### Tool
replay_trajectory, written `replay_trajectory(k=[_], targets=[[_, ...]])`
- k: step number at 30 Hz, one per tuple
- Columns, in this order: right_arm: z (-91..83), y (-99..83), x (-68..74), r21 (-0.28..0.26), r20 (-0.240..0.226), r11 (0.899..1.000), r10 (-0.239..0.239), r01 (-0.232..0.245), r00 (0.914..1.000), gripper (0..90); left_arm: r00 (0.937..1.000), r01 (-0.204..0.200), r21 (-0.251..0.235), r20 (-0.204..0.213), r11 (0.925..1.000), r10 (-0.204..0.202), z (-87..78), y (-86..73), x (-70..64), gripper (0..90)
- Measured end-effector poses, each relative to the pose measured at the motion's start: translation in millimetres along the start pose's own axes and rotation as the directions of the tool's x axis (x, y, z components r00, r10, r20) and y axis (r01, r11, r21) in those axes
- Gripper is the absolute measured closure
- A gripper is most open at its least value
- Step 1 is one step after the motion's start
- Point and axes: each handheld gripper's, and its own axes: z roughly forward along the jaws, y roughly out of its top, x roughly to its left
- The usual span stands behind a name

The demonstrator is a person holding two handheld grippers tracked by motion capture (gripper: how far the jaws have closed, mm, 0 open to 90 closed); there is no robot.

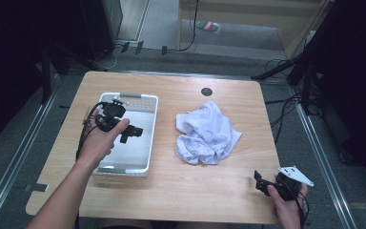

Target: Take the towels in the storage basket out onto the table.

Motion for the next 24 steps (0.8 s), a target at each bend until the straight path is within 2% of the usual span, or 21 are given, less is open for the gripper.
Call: replay_trajectory(k=[4,5,9,11,12,15,16,19,22,23,24], targets=[[0.0,0.0,-0.1,-0.001,-0.001,1.000,0.002,-0.002,1.0000,1.9,0.9998,0.007,-0.008,-0.019,0.9999,-0.007,-4.6,-9.4,10.6,0.0],[0.0,0.0,-0.2,-0.001,-0.002,1.000,0.002,-0.002,1.0000,1.9,0.9996,0.019,-0.008,-0.021,0.9998,-0.019,-7.4,-15.9,18.0,0.0],[0.0,0.0,-0.2,-0.001,0.000,1.000,0.002,-0.002,1.0000,1.9,0.9983,0.049,-0.023,-0.029,0.9985,-0.050,-11.2,-25.3,28.4,0.0],[0.0,0.0,-0.2,-0.001,0.001,1.000,0.002,-0.002,1.0000,1.9,0.9974,0.063,-0.029,-0.033,0.9976,-0.064,-17.2,-34.1,40.0,0.0],[0.0,0.0,-0.2,-0.001,0.001,1.000,0.002,-0.002,1.0000,1.9,0.9974,0.063,-0.029,-0.033,0.9976,-0.064,-17.2,-34.1,40.0,0.0],[0.0,0.0,-0.2,-0.002,0.002,1.000,0.003,-0.003,1.0000,1.8,0.9956,0.082,-0.046,-0.043,0.9956,-0.084,-26.4,-48.2,55.6,0.0],[0.0,0.0,-0.2,-0.002,0.002,1.000,0.003,-0.003,1.0000,1.8,0.9956,0.082,-0.046,-0.043,0.9956,-0.084,-26.4,-48.2,55.6,0.0],[0.1,0.0,-0.2,-0.001,0.005,1.000,0.003,-0.003,1.0000,1.9,0.9923,0.107,-0.081,-0.054,0.9910,-0.111,-34.5,-64.8,70.2,0.0],[0.2,0.0,-0.2,-0.002,0.006,1.000,0.001,-0.001,1.0000,1.9,0.9900,0.120,-0.097,-0.063,0.9880,-0.127,-37.5,-73.4,77.2,0.0],[-0.1,0.0,0.2,-0.001,0.010,1.000,0.003,-0.003,0.9999,1.9,0.9878,0.141,-0.115,-0.049,0.9833,-0.148,-41.3,-81.7,83.6,0.0],[-0.1,0.0,0.2,-0.001,0.010,1.000,0.003,-0.003,0.9999,1.9,0.9878,0.141,-0.115,-0.049,0.9833,-0.148,-41.3,-81.7,83.6,0.0]])
